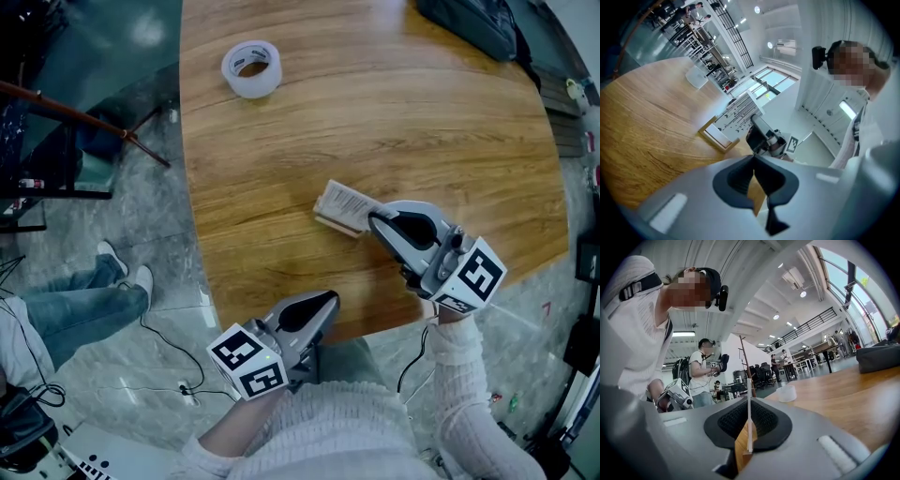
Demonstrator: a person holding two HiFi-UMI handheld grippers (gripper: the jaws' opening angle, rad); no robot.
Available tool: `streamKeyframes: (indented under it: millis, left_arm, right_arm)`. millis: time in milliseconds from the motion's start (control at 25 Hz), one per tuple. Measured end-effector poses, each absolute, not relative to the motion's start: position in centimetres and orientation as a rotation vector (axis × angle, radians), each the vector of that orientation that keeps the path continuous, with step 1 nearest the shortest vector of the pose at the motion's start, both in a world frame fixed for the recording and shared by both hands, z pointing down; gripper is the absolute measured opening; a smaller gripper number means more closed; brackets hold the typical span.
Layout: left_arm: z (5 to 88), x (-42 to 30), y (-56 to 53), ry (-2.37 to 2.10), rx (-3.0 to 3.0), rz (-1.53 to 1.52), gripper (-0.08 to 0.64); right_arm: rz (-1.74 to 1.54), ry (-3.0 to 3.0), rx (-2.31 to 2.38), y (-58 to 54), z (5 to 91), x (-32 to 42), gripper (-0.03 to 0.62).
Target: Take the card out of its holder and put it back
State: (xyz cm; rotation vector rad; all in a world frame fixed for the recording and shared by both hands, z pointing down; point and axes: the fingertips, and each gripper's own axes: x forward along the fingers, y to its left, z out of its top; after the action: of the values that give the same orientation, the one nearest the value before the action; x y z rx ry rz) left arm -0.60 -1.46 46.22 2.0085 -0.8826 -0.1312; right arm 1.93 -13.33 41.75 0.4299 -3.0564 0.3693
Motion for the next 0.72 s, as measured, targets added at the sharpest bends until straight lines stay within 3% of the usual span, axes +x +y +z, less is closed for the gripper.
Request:
streamKeyframes:
  millis: [720]
  left_arm:
    - [45.9,-0.9,-1.8,-0.886,2.01,-0.136,0.008]
  right_arm:
    - [0.415,-2.985,0.422,-12.9,44.5,1.6,0.02]
